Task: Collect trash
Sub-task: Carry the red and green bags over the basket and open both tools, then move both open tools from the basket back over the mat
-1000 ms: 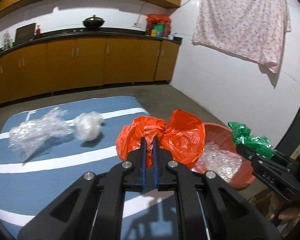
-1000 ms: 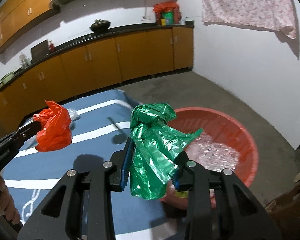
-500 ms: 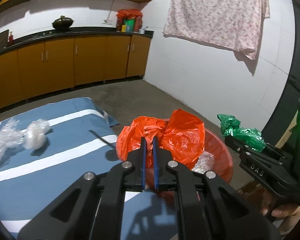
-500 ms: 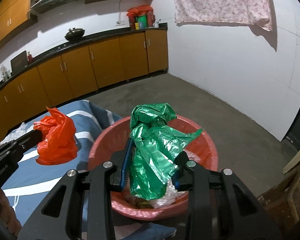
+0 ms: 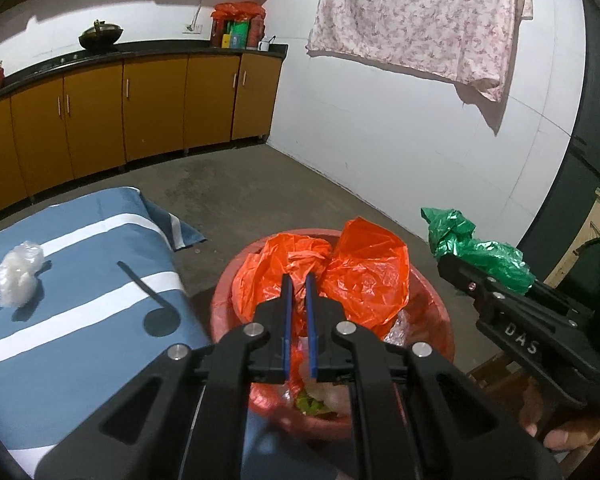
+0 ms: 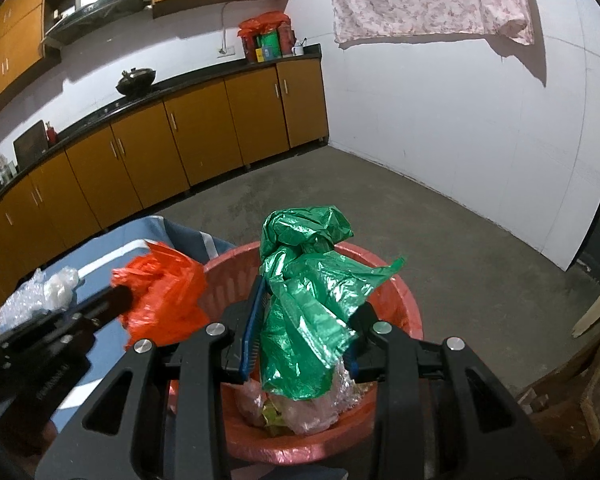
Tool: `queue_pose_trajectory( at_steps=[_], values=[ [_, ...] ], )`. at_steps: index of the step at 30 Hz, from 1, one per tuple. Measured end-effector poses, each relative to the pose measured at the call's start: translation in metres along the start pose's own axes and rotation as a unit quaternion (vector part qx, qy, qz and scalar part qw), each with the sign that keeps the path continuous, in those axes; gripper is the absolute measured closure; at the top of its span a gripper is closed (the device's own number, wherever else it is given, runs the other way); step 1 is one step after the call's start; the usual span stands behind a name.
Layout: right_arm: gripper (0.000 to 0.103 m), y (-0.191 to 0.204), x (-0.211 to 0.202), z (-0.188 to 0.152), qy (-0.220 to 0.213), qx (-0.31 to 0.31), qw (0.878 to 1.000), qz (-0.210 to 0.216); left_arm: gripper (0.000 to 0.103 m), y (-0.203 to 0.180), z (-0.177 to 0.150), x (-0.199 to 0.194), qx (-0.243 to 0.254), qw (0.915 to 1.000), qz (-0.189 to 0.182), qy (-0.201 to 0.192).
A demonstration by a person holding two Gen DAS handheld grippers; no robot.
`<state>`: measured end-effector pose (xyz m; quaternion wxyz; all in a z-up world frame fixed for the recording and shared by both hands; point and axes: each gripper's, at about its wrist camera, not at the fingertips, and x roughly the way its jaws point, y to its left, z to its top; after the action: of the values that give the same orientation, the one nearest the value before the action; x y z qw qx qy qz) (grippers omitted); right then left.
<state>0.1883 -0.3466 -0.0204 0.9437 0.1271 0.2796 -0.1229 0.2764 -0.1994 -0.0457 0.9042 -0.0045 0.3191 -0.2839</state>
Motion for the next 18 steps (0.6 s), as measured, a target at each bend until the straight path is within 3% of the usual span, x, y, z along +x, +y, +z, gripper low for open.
queue_pose_trajectory(
  at_steps=[3, 4, 6, 9, 10, 13, 15, 18],
  values=[
    [0.061, -0.006, 0.001, 0.000, 0.001, 0.015, 1.000, 0.015, 0.087, 0.002, 0.002, 0.010, -0.009, 0.9999, -0.006, 0.008],
    [0.053, -0.008, 0.001, 0.000, 0.002, 0.017, 1.000, 0.018, 0.083, 0.004, 0.003, 0.011, -0.012, 0.9999, -0.006, 0.010],
    [0.045, -0.010, -0.001, -0.003, -0.003, 0.022, 1.000, 0.018, 0.066, 0.008, 0.002, 0.014, -0.019, 0.9998, -0.003, 0.012],
    [0.037, -0.015, -0.003, -0.007, -0.003, 0.026, 1.000, 0.011, 0.056, 0.022, -0.002, 0.012, -0.034, 0.9993, 0.008, 0.013],
    [0.030, -0.017, -0.003, -0.007, -0.005, 0.028, 1.000, 0.007, 0.054, 0.026, -0.003, 0.011, -0.038, 0.9991, 0.012, 0.012],
    [0.006, -0.021, -0.013, -0.013, -0.027, 0.040, 0.999, -0.015, 0.034, 0.042, -0.009, -0.002, -0.045, 0.9983, 0.037, -0.001],
    [0.002, -0.025, -0.016, -0.013, -0.039, 0.051, 0.998, -0.026, 0.017, 0.053, -0.014, -0.015, -0.046, 0.9967, 0.064, -0.017],
    [0.002, -0.024, -0.018, -0.017, -0.041, 0.057, 0.997, -0.034, 0.008, 0.068, -0.023, -0.032, -0.046, 0.9936, 0.100, -0.026]
  ],
)
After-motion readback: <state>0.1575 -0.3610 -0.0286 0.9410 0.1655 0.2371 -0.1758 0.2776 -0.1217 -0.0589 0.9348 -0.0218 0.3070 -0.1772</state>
